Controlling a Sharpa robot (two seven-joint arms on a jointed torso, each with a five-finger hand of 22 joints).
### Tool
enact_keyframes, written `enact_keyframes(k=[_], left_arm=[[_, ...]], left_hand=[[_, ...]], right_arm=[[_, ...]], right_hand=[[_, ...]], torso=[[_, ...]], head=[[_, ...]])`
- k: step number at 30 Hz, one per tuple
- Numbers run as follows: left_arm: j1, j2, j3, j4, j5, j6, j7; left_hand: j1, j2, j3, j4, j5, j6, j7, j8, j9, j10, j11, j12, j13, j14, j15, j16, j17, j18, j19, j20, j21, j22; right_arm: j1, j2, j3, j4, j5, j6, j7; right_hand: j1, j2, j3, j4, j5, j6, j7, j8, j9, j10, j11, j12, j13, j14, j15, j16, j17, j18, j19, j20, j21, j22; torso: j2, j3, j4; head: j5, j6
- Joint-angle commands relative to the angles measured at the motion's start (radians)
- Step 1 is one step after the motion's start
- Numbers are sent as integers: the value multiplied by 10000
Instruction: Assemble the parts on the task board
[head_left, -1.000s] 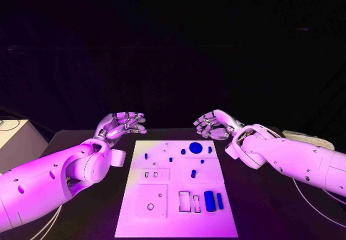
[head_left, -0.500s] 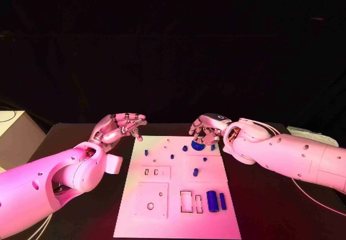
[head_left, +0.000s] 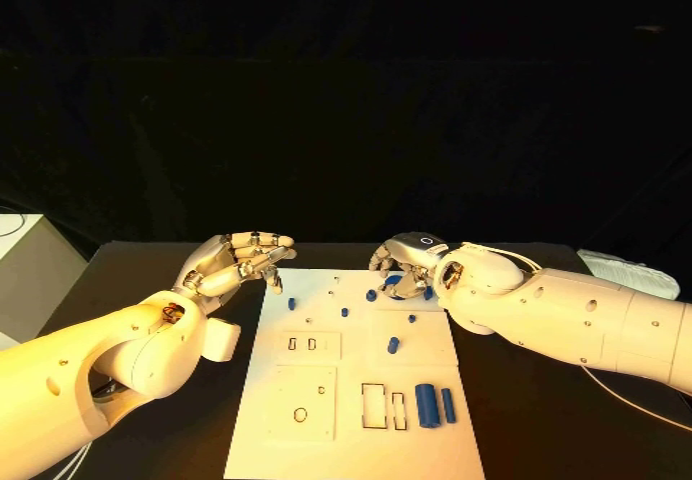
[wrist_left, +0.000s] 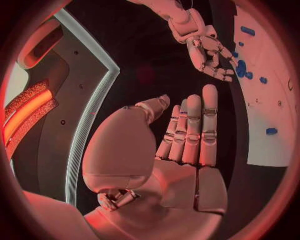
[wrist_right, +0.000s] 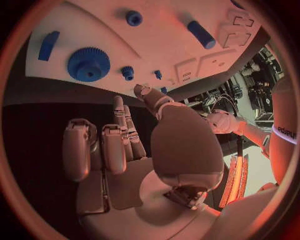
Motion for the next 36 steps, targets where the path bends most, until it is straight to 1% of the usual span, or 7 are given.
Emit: enact_keyframes(k=[1,3,6,9,14,22,36], left_arm=[[-8,10,13,40,-188,428,0],[-10,9,14,38,-221,442,-19],[-12,5,14,42,-248,450,-37],[-13,14,14,46,-264,440,-66],[-16,34,14,80,-302,444,-114],[-17,8,15,132,-326,434,-122],[-18,10,19,137,-332,326,-173]], left_hand=[[-52,11,49,0,8,-72,-10,48,11,-87,5,46,10,-6,-36,56,16,134,-102,8,42,19],[-73,8,71,-2,5,-107,3,55,26,-121,11,88,28,29,-33,161,51,136,-77,12,211,114],[-95,3,91,-2,7,-143,10,63,42,-143,14,137,49,53,-31,261,87,139,-58,15,381,210],[-105,4,104,-1,8,-157,11,69,51,-163,16,158,59,50,-29,302,102,140,-63,17,462,257],[-116,0,143,-7,11,-252,72,50,58,-291,62,167,62,0,2,352,116,135,-127,39,593,337],[-113,2,150,-10,11,-258,73,52,61,-304,66,169,63,-9,6,355,116,135,-139,42,605,345],[-160,-15,161,6,8,-384,147,24,66,-421,121,204,76,-52,51,391,117,133,-226,81,708,408]], right_arm=[[-6,28,0,27,-632,-209,-289],[-8,36,-8,60,-744,-26,-325],[-24,72,-22,85,-834,145,-352],[-52,136,-30,47,-910,285,-392],[-118,219,-38,-19,-1018,478,-468],[-224,332,-57,-153,-1068,655,-532],[-285,455,-62,-231,-1126,518,-641]], right_hand=[[-124,-117,132,90,-30,154,-29,88,76,141,-33,37,150,707,-62,52,794,-114,428,-40,217,406],[116,-38,555,-3,-27,484,-65,264,190,382,-35,58,263,725,-73,129,902,-126,450,-63,287,502],[131,-127,837,-26,-175,640,-88,341,268,415,-44,-46,313,718,-61,142,902,-123,439,-61,293,509],[67,-196,927,7,-338,688,-97,365,311,434,-44,-108,346,715,-59,151,907,-126,436,-56,308,534],[-11,-270,988,58,-527,732,-62,385,358,427,-13,-194,373,708,-40,148,888,-123,423,-43,303,528],[-59,-307,998,91,-599,756,-44,392,380,383,10,-258,371,695,-20,123,835,-108,398,-30,255,457],[-46,-230,1089,156,-663,885,-23,457,451,349,35,-340,384,684,6,111,800,-96,373,1,217,407]], torso=[[45,-13,28],[46,-10,41],[55,-17,41],[78,-1,40],[99,-24,65],[144,-15,53],[265,-110,163]], head=[[9,-32],[-5,-43],[-8,-61],[16,-81],[-6,-98],[6,-165],[-92,-238]])
